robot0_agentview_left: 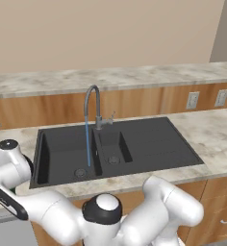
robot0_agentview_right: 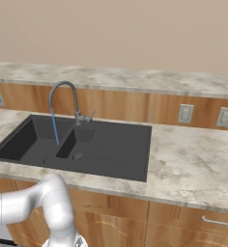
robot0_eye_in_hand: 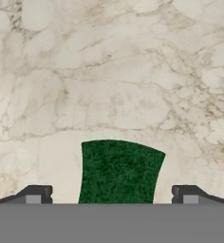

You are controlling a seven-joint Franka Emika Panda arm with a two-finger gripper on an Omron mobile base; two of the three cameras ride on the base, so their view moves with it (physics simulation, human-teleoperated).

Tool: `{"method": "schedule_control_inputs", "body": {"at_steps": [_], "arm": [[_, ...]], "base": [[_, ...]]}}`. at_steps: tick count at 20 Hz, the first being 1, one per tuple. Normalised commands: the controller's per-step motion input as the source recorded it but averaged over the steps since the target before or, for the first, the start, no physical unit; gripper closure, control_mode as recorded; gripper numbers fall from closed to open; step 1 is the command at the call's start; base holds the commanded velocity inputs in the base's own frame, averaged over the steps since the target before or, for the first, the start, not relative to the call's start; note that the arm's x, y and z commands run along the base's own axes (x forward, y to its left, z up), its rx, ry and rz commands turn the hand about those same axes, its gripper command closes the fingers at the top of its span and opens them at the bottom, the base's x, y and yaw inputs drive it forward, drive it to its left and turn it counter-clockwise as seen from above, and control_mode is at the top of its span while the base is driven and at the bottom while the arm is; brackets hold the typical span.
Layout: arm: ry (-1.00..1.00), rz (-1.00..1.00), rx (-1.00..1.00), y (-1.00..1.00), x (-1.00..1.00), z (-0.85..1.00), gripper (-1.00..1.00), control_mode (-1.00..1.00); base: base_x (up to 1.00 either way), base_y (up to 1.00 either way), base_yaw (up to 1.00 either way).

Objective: Soak the sponge with water for a few seconds and then drop it inside the sink.

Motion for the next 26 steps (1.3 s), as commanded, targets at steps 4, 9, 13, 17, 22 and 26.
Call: {"method": "schedule_control_inputs", "body": {"at_steps": [4, 9, 13, 17, 22, 26], "arm": [[0.00, 0.00, 0.00, 0.00, 0.13, -0.03, -1.00, -1.00], [0.00, 0.00, 0.00, 0.01, 0.02, -0.07, -1.00, -1.00], [0.00, 0.00, 0.00, 0.02, 0.00, -0.03, -1.00, -1.00], [0.00, 0.00, 0.00, 0.00, 0.00, -0.09, -1.00, -1.00], [0.00, 0.00, 0.00, 0.01, -0.01, -0.10, -1.00, -1.00], [0.00, 0.00, 0.00, 0.04, -0.01, -0.11, -1.00, -1.00]], "base": [[0.00, 0.00, 0.00], [0.00, 0.00, 0.00], [0.00, 0.00, 0.00], [0.00, 0.00, 0.00], [0.00, 0.00, 0.00], [0.00, 0.00, 0.00]]}}
